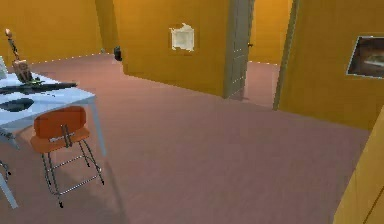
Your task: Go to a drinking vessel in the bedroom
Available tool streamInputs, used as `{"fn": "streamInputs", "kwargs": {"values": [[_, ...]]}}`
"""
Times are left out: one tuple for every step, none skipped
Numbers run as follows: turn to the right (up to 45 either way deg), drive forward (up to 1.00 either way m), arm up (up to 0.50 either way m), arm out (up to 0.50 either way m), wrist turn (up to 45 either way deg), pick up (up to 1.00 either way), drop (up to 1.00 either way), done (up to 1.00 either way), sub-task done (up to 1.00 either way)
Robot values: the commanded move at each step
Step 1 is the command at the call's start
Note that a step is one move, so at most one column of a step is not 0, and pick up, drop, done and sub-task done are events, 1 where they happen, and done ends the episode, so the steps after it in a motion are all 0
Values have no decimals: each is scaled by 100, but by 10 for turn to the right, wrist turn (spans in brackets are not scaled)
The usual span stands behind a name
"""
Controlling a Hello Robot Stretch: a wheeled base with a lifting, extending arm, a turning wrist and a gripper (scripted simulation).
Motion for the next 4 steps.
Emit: {"fn": "streamInputs", "kwargs": {"values": [[0, 100, 0, 0, 0, 0, 0, 0, 0], [-30, 0, 0, 0, 0, 0, 0, 0, 0], [0, 25, 0, 0, 0, 0, 0, 0, 0], [-180, 0, 0, 0, 0, 0, 0, 0, 0]]}}
